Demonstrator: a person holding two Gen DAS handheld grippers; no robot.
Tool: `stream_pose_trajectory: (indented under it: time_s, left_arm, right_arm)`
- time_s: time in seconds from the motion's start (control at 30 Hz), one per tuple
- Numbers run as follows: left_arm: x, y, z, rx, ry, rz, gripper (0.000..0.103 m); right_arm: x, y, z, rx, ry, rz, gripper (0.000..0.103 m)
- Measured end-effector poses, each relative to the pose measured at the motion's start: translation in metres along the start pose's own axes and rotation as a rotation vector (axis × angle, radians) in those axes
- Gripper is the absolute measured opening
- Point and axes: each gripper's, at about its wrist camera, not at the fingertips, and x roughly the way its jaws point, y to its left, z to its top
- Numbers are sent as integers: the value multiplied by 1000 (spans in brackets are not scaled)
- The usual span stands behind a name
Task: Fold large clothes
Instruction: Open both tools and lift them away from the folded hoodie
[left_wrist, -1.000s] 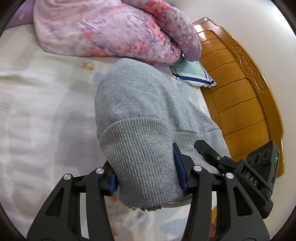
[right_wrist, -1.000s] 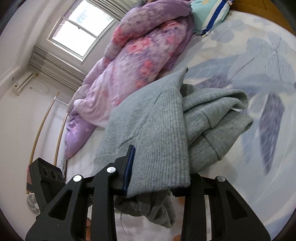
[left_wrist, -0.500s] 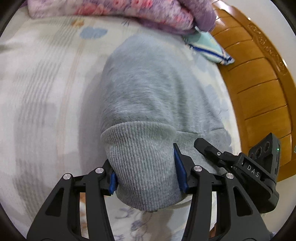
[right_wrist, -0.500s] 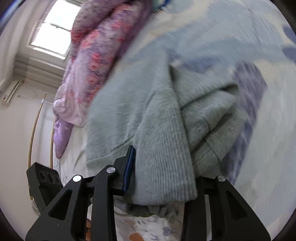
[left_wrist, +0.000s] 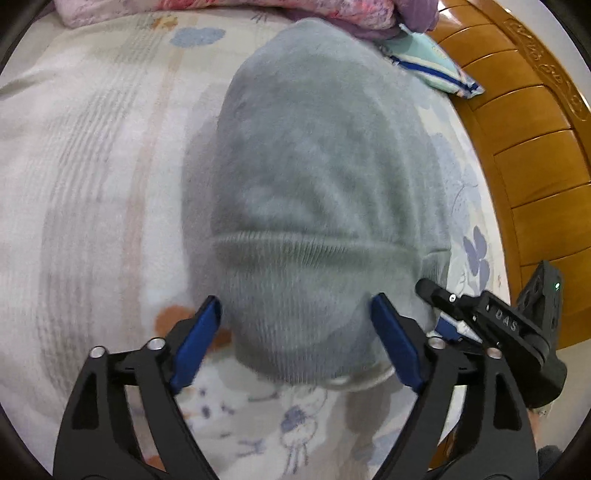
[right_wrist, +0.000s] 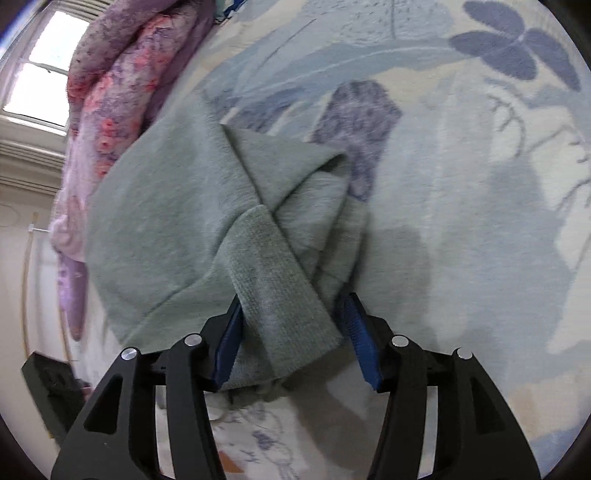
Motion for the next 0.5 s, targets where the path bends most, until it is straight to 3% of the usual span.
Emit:
stream_pose_trajectory:
  time_s: [0.07,0.23,0.5]
  left_arm:
    - [0,3,-8,-9,15,-2,88]
    - [-4,4,-13,-17,39,3,88]
    - [-45,10,-15,-21,10,31,89]
  right_arm:
    - [4,0,-1,-20,4,-40,55]
    - [5,-2,-1,-24,21,-47,58]
    - [-27,43,1,-138,-23,-108,60]
